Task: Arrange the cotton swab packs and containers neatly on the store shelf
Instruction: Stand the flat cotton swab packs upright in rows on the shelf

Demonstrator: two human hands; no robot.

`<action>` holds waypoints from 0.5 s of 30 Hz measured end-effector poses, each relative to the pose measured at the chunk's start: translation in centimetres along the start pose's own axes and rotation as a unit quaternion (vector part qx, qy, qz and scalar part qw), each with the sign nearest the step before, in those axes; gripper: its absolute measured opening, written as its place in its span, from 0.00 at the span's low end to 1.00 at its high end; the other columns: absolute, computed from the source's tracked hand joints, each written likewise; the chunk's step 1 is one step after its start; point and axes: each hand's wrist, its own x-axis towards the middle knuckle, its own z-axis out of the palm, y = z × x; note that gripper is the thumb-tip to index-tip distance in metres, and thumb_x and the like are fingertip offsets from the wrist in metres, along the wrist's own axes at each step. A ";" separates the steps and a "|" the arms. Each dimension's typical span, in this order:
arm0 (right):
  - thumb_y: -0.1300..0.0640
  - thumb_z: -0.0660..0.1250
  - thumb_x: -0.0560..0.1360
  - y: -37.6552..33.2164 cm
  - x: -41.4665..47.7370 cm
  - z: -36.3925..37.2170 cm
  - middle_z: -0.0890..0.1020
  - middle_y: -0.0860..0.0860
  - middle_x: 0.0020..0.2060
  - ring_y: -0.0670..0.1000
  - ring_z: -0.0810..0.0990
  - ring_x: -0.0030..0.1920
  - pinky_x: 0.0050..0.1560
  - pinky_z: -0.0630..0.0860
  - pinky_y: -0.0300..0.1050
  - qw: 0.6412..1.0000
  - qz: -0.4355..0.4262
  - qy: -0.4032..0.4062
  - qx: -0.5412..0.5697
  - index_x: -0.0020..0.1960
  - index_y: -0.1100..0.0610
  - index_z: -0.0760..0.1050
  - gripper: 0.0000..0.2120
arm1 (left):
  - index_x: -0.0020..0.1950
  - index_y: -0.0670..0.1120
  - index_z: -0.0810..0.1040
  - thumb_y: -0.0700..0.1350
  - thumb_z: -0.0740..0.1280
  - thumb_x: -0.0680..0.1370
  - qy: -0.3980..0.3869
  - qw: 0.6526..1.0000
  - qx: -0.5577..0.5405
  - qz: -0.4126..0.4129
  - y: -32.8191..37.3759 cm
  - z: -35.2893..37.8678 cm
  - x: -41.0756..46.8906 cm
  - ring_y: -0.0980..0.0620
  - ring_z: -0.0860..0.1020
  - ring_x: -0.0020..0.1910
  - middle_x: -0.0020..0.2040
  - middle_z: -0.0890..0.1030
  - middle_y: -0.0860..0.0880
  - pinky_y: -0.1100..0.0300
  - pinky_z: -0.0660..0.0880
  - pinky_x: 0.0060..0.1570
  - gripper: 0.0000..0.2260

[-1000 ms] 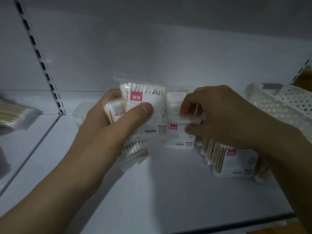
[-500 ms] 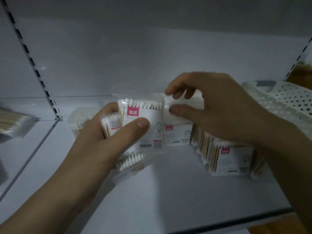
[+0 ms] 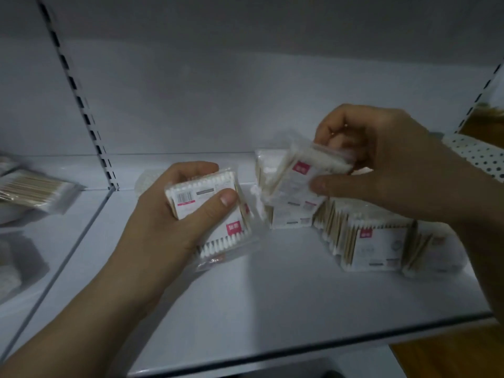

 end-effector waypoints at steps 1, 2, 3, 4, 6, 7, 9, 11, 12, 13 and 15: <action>0.50 0.79 0.63 0.1 -0.4 -0.1 0.86 0.48 0.40 0.54 0.86 0.41 0.45 0.81 0.63 1.000 0.015 -0.010 -0.025 0.48 0.47 0.76 0.18 | 0.58 0.52 0.81 0.53 0.74 0.68 0.000 1.000 0.003 0.002 0.0 0.0 -0.1 0.52 0.87 0.42 0.46 0.87 0.51 0.62 0.81 0.36 0.19; 0.48 0.79 0.63 0.1 -0.7 0.1 0.87 0.45 0.40 0.51 0.86 0.42 0.46 0.82 0.61 0.998 0.028 -0.020 -0.050 0.47 0.46 0.76 0.17 | 0.58 0.52 0.81 0.53 0.73 0.68 0.000 1.000 0.003 0.003 0.0 0.0 -0.2 0.52 0.87 0.42 0.46 0.87 0.51 0.63 0.81 0.36 0.19; 0.46 0.79 0.62 0.1 -0.9 0.3 0.86 0.42 0.40 0.48 0.85 0.42 0.47 0.81 0.58 0.996 0.037 -0.026 -0.078 0.47 0.45 0.76 0.17 | 0.58 0.53 0.82 0.53 0.73 0.68 0.000 1.000 0.002 0.004 0.0 -0.1 -0.1 0.52 0.87 0.42 0.46 0.87 0.51 0.63 0.81 0.36 0.18; 0.44 0.79 0.62 0.1 -1.0 0.6 0.85 0.40 0.41 0.45 0.84 0.44 0.48 0.80 0.55 0.993 0.041 -0.030 -0.110 0.47 0.44 0.76 0.18 | 0.58 0.53 0.82 0.53 0.74 0.68 0.000 1.000 0.000 0.005 -0.1 -0.1 -0.1 0.52 0.87 0.43 0.46 0.87 0.51 0.63 0.80 0.36 0.18; 0.42 0.80 0.62 0.1 -1.0 1.4 0.82 0.38 0.42 0.41 0.80 0.47 0.49 0.76 0.48 0.986 0.044 -0.037 -0.160 0.47 0.42 0.77 0.18 | 0.58 0.53 0.81 0.54 0.73 0.68 0.001 1.000 0.005 0.009 -0.2 -0.1 0.0 0.52 0.87 0.43 0.47 0.87 0.51 0.62 0.81 0.37 0.19; 0.42 0.80 0.62 0.1 -0.9 1.8 0.80 0.37 0.43 0.41 0.77 0.48 0.49 0.74 0.46 0.981 0.043 -0.042 -0.184 0.48 0.41 0.78 0.18 | 0.58 0.53 0.81 0.54 0.73 0.68 0.003 1.000 0.009 0.013 -0.2 -0.1 0.0 0.52 0.87 0.43 0.47 0.87 0.51 0.62 0.81 0.37 0.19; 0.42 0.81 0.62 0.3 -0.7 2.5 0.77 0.38 0.43 0.45 0.72 0.49 0.51 0.71 0.48 0.971 0.039 -0.048 -0.231 0.48 0.40 0.78 0.19 | 0.59 0.52 0.81 0.53 0.73 0.69 0.007 1.000 0.009 0.019 -0.2 0.0 0.0 0.52 0.87 0.43 0.46 0.87 0.51 0.63 0.81 0.37 0.19; 0.43 0.81 0.62 0.5 -0.6 3.0 0.76 0.39 0.42 0.47 0.71 0.50 0.54 0.71 0.54 0.965 0.040 -0.042 -0.255 0.49 0.40 0.79 0.18 | 0.59 0.51 0.81 0.53 0.73 0.69 0.005 1.000 0.005 0.021 -0.3 0.1 0.0 0.52 0.86 0.42 0.46 0.87 0.51 0.63 0.81 0.37 0.19; 0.43 0.81 0.63 0.5 -0.5 3.1 0.77 0.39 0.42 0.47 0.70 0.51 0.55 0.71 0.56 0.964 0.041 -0.040 -0.259 0.49 0.40 0.79 0.18 | 0.59 0.51 0.81 0.53 0.73 0.69 0.004 1.000 0.005 0.021 -0.3 0.2 -0.1 0.53 0.86 0.42 0.46 0.87 0.51 0.63 0.81 0.37 0.19; 0.43 0.81 0.63 0.5 -0.5 3.2 0.77 0.39 0.42 0.47 0.70 0.51 0.56 0.71 0.56 0.964 0.042 -0.041 -0.260 0.48 0.39 0.78 0.18 | 0.59 0.51 0.81 0.53 0.73 0.69 0.003 1.000 0.007 0.023 -0.4 0.2 -0.1 0.53 0.86 0.42 0.46 0.87 0.51 0.63 0.81 0.37 0.19; 0.43 0.81 0.62 0.6 -0.6 3.4 0.77 0.37 0.41 0.46 0.70 0.51 0.56 0.71 0.55 0.966 0.045 -0.044 -0.250 0.48 0.38 0.75 0.19 | 0.58 0.51 0.81 0.53 0.73 0.69 0.004 1.000 0.013 0.027 -0.5 0.2 -0.1 0.54 0.86 0.42 0.46 0.87 0.52 0.63 0.80 0.37 0.19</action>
